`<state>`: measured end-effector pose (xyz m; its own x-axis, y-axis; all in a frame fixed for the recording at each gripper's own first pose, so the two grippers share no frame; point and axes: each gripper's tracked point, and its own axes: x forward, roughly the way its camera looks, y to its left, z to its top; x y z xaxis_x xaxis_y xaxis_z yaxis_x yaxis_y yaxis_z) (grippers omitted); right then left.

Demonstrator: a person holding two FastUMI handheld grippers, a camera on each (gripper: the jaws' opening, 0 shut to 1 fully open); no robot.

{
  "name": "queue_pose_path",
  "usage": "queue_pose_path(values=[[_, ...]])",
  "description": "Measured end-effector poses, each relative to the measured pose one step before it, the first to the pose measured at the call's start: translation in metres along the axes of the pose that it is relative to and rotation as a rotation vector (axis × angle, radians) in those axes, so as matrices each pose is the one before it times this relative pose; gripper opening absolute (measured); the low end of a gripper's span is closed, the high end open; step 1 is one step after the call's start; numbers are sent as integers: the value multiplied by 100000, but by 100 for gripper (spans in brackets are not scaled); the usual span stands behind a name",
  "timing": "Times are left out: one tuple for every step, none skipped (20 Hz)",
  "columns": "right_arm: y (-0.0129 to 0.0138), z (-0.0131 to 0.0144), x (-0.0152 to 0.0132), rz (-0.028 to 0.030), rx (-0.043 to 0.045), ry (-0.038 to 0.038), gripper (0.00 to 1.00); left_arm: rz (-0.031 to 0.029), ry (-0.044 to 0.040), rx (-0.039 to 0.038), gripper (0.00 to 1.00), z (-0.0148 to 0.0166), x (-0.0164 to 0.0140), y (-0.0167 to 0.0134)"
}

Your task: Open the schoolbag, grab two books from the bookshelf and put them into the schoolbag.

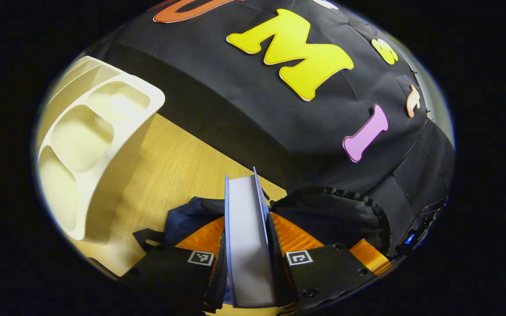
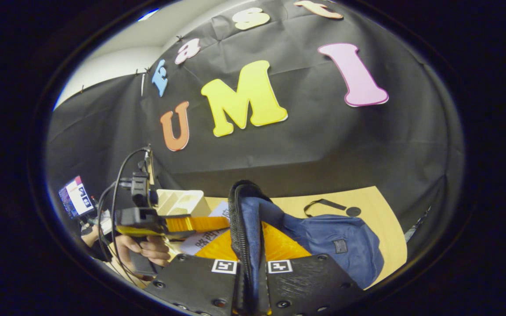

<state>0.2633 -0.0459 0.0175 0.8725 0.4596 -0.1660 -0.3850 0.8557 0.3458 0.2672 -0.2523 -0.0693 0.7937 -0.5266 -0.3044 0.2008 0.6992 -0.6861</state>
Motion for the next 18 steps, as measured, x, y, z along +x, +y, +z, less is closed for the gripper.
queue_pose_path(values=[[518,43,72,126,-697,19,11,-1179,476,-1590,46,-892,635,-103],[379,56,206,-186,-1142,367,11,-1469,304,-2863,46,-737,575,108],[354,-170,264,-231,-1690,680,11,-1582,554,-2635,46,-632,739,68],[463,-38,94,-130,-1429,494,11,-1365,789,-1995,46,-672,625,46],[558,-11,112,367,-1695,325,11,-1943,160,-629,46,-607,606,-275],[699,-73,-6,428,-1596,330,11,-1619,1223,1964,46,-1020,709,-5],[615,-43,146,316,-1124,315,11,-1795,1393,-1386,46,-1054,755,-91],[449,-178,257,369,-808,145,11,-1911,1315,-2598,46,-977,775,67],[280,-276,203,20,-589,473,11,-1613,1788,-2399,46,-1059,610,279],[309,-226,263,460,30,492,11,-1079,871,-2165,46,-727,442,282],[283,-185,177,292,26,560,11,-1185,47,-1586,46,-439,508,78],[171,-410,194,458,104,602,11,-603,-437,766,46,-367,454,263],[127,-156,177,79,20,294,11,-427,-1007,843,46,-68,497,-4],[86,-67,11,464,67,-283,12,126,-2701,1640,46,348,241,-177],[-114,78,103,-233,289,-386,11,705,-397,2764,46,-131,158,-46],[-128,75,-94,-201,913,-608,11,637,338,1994,47,-2,56,-34],[-228,120,-135,-251,1391,-673,11,1429,896,757,48,237,-127,238],[-434,135,-104,-803,772,-1054,11,1172,1336,869,59,223,-430,208]])
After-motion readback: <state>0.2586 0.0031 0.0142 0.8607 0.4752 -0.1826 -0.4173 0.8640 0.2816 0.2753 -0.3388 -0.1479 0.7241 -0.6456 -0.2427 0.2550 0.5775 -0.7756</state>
